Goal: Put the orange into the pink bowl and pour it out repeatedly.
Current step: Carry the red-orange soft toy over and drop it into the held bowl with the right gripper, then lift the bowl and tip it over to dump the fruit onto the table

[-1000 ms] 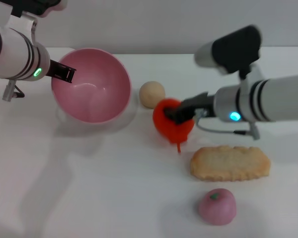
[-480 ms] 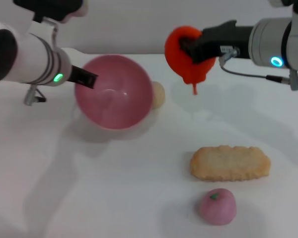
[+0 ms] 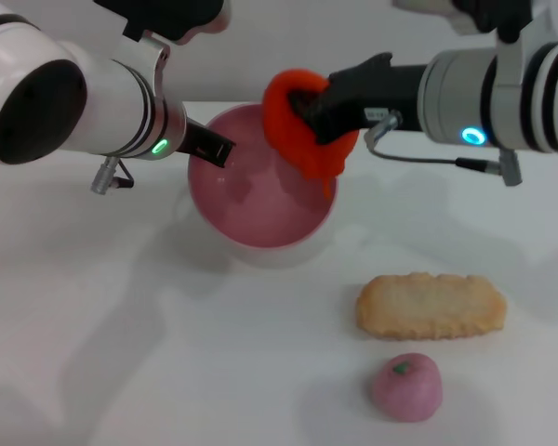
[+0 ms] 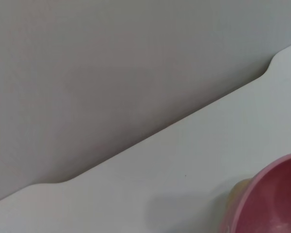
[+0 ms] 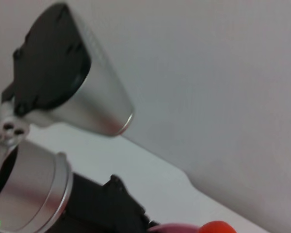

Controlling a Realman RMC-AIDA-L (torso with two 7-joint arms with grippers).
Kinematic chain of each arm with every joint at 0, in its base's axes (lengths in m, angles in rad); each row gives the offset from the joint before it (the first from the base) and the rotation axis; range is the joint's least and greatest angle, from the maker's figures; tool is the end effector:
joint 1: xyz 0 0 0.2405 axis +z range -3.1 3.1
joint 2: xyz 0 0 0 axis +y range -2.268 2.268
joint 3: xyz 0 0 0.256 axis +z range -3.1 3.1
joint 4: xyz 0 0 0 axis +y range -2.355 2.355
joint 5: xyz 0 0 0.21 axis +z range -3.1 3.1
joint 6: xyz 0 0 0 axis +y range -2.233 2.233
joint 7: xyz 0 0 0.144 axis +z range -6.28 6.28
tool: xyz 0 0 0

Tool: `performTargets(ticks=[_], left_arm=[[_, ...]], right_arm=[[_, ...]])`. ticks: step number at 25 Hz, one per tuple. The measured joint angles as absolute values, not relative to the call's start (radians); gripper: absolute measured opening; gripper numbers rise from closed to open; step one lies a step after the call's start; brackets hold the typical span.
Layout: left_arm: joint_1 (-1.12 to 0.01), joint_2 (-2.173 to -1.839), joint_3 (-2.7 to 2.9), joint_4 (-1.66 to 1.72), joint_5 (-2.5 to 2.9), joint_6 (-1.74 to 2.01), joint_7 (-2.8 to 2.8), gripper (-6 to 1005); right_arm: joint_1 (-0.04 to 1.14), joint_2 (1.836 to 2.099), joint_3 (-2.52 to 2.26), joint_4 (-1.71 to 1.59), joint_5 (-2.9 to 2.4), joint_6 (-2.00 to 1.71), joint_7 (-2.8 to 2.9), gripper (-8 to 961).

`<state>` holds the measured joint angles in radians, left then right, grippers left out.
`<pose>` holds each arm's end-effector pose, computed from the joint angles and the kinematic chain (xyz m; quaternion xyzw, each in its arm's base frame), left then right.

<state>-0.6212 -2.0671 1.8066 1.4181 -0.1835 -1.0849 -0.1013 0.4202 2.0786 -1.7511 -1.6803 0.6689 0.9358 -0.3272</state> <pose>-0.1287 0.3904 -0.0327 -0.8511 -0.3162 0.0889 0.4096 0.0785 0.3481 -0.0216 -0.9210 0.2341 0.1015 0.2943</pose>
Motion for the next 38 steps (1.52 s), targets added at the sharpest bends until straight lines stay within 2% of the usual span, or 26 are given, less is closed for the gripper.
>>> performTargets(ticks=[2,7,18,23,32,38], left_arm=[[-0.621,-2.067,1.807,1.419,-0.184,-1.085,-0.101,72],[-0.621,-2.065,1.808,1.421,-0.187,-1.085,-0.101,74],[-0.623,-2.065,1.856,1.428,-0.158,-1.024,-0.008,77],[-0.606,-2.067,1.953,1.480,-0.006,-0.963,0.053,78],[-0.612,-2.076,2.233,1.490,0.362,-0.886,0.043,80],[-0.563,-2.077,2.409,1.464,0.648,-0.794,0.036,82]], right_arm=[[0.421,2.079,-1.760,-1.668,0.669,0.934,-0.318,51],[0.419,2.079,-1.755,-1.646,0.667,0.928,-0.316,186],[0.395,2.077,-1.668,-1.610,0.597,0.895,-0.273,411],[0.347,2.072,-1.488,-1.540,0.476,0.936,-0.203,566],[0.243,2.072,-1.274,-1.459,0.482,0.970,-0.252,574],[0.243,2.072,-1.284,-1.442,0.486,0.971,-0.254,579]])
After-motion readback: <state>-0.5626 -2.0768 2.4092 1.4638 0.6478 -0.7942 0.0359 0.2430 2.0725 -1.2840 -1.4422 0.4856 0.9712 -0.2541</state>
